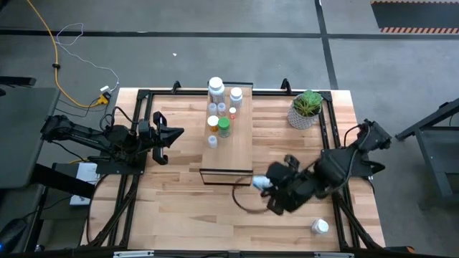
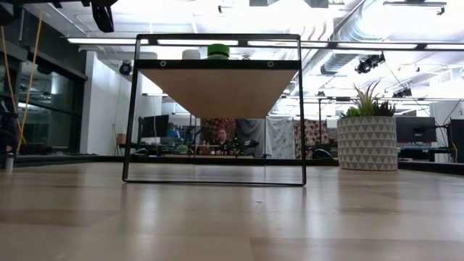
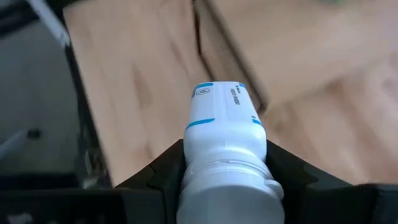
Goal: Pick and place medicine bottles onto shelf by color
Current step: Put the blue medicine bottle
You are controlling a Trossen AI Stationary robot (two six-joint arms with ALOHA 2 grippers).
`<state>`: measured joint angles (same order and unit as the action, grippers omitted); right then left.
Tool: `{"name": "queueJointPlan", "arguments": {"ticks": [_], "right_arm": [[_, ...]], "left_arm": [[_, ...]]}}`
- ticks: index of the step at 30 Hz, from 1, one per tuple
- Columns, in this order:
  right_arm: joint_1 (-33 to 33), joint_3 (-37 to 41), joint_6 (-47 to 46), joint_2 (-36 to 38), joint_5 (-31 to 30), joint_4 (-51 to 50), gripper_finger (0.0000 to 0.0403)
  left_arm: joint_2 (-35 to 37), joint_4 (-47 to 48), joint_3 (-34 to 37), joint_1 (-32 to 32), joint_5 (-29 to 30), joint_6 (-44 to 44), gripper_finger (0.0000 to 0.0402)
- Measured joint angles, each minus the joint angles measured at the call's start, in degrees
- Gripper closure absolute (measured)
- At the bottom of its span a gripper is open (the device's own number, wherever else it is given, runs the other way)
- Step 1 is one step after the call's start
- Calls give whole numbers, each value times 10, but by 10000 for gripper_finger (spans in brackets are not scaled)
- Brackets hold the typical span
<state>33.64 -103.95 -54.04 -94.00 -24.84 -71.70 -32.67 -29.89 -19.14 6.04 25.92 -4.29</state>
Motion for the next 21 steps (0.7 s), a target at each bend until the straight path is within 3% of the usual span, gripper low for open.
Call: {"name": "queueJointPlan", "arguments": {"ticks": [8, 21], "right_arm": [[-127, -43, 105, 0, -8, 15, 251], [-302, -21, 85, -35, 128, 29, 249]], "left_arm": [[0, 0, 0, 0, 0, 0, 401], [0, 0, 0, 0, 13, 0, 401]]}}
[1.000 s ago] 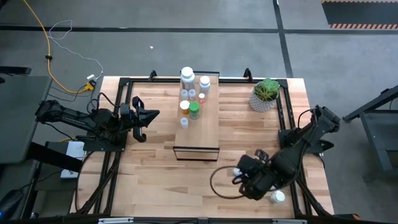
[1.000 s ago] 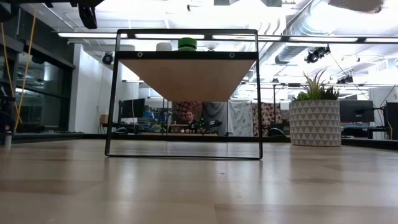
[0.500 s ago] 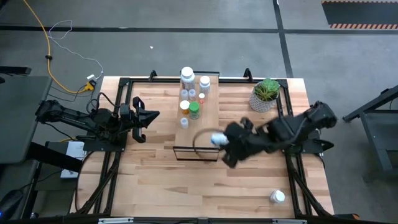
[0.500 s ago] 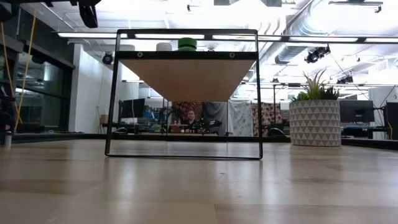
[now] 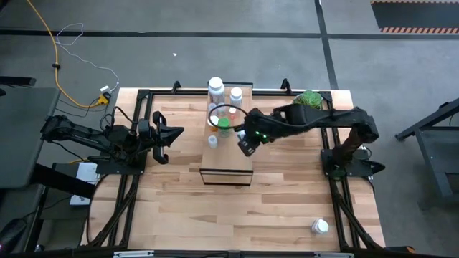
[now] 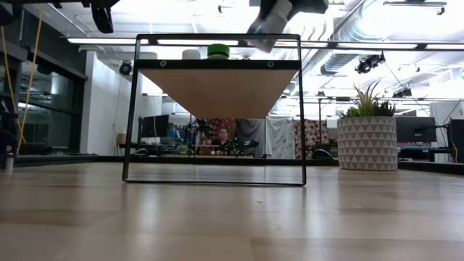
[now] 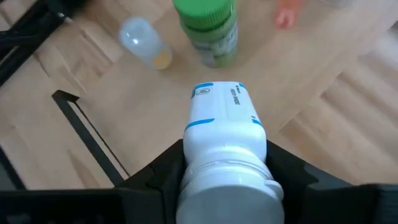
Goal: Pick and place medicine bottles onto shelf by color
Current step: Put the blue medicine bottle
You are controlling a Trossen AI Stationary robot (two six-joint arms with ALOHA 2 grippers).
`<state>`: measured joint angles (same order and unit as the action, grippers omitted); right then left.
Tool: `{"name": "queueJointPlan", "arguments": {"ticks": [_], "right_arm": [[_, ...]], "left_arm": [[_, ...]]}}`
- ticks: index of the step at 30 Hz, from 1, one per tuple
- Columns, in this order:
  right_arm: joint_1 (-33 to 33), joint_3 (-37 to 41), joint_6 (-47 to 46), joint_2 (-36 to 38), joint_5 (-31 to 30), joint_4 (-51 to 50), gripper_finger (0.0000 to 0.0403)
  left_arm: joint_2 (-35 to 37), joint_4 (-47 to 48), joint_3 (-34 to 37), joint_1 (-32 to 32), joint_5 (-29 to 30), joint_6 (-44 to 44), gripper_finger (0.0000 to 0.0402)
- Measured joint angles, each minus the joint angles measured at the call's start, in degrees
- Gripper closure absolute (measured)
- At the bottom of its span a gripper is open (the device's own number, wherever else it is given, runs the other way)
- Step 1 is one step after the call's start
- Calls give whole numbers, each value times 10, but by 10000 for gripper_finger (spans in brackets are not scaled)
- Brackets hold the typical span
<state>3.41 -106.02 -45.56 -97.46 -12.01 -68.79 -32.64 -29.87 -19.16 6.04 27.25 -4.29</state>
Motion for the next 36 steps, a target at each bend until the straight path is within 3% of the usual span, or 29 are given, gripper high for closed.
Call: {"name": "queueJointPlan", "arguments": {"ticks": [6, 20, 36], "right_arm": [[-34, 0, -62, -35, 47, -3, 249], [-80, 0, -128, -55, 23, 0, 206], [-119, 0, -135, -55, 18, 24, 203]], "left_arm": [[0, 0, 0, 0, 5, 0, 401], [0, 0, 0, 0, 4, 0, 401], [0, 0, 0, 0, 4, -1, 401]]}}
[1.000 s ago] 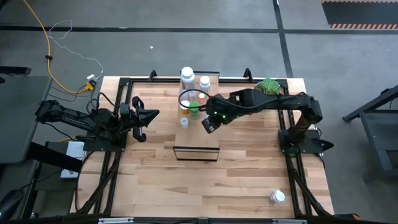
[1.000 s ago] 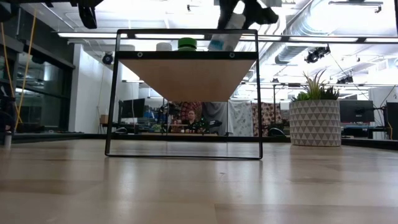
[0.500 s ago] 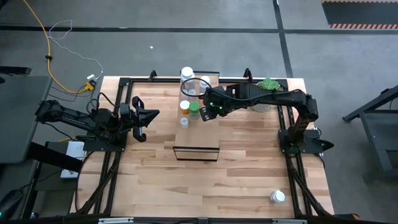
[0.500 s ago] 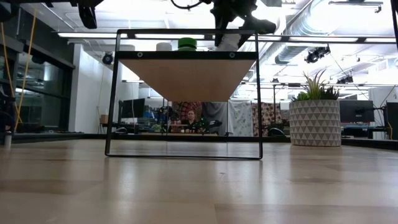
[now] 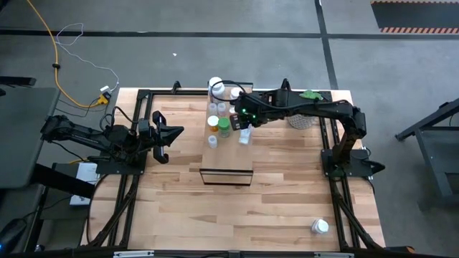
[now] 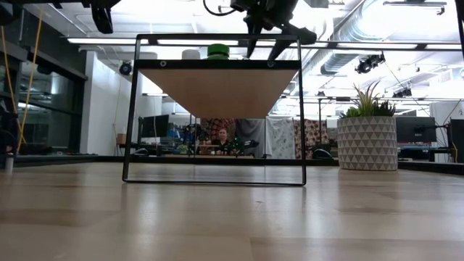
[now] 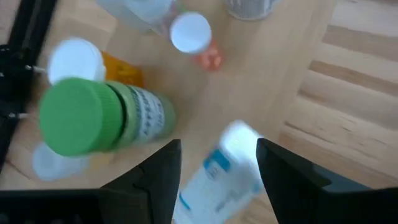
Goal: Pick and place medicine bottles onto shelf by color
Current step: Put the blue medicine bottle
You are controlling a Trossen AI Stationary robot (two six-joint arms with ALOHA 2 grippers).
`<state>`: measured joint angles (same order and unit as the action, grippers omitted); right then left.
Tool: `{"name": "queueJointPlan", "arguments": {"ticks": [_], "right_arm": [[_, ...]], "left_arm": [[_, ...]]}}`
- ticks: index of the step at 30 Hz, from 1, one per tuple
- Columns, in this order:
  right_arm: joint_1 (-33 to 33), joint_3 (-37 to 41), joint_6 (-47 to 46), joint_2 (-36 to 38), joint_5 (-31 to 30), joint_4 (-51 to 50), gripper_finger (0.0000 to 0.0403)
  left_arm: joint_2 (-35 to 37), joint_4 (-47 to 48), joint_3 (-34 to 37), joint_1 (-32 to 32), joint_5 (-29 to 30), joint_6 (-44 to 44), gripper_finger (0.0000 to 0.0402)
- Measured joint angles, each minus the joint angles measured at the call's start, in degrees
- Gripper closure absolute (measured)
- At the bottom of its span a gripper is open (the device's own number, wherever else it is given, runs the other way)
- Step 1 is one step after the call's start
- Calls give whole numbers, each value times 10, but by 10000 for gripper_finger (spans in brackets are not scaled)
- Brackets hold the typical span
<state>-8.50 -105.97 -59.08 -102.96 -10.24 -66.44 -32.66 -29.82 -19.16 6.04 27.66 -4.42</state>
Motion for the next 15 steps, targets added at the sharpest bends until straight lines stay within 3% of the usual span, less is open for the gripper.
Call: {"name": "queueJointPlan", "arguments": {"ticks": [7, 15], "right_arm": [[-5, 0, 58, 6, -5, 6, 203], [28, 0, 209, 48, -11, -56, 203]], "left_arm": [[0, 0, 0, 0, 0, 0, 401], [0, 0, 0, 0, 0, 1, 401]]}}
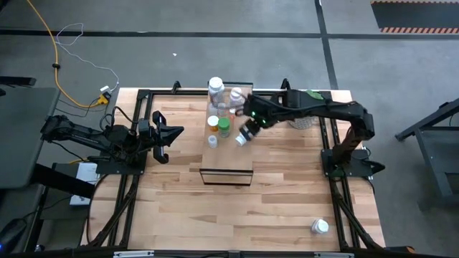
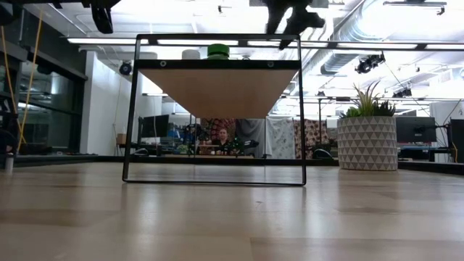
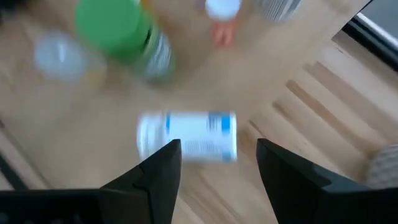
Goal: Pick and place medicine bottles onto shelf by color
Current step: Put the blue medicine bottle
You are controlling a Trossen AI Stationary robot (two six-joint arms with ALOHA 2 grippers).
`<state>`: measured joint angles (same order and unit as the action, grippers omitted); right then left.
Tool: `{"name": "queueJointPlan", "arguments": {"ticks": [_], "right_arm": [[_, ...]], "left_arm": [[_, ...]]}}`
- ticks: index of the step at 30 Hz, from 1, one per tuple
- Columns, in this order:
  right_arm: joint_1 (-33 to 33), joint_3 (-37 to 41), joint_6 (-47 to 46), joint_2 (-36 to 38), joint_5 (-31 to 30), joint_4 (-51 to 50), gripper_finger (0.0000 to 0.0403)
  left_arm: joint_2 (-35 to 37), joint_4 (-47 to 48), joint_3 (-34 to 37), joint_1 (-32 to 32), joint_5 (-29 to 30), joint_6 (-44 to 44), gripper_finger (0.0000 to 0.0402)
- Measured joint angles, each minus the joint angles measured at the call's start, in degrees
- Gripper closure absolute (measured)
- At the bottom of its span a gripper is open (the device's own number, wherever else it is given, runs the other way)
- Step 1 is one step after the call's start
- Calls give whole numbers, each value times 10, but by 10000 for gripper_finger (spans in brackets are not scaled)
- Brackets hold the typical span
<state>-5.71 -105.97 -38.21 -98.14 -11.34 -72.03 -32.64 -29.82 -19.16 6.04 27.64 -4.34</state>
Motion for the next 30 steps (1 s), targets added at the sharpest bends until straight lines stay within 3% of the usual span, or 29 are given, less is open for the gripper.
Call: {"name": "queueJointPlan", "arguments": {"ticks": [6, 19, 26, 30], "right_arm": [[32, 0, 191, 5, -9, -87, 203], [-9, 0, 564, -25, 14, -60, 203], [-31, 0, 617, -47, 35, -60, 200], [-33, 0, 625, -59, 28, -57, 179]], "left_arm": [[0, 0, 0, 0, 0, -1, 401], [0, 0, 0, 0, 0, -15, 401], [0, 1, 0, 0, 0, -17, 401], [0, 0, 0, 0, 0, -16, 401]]}}
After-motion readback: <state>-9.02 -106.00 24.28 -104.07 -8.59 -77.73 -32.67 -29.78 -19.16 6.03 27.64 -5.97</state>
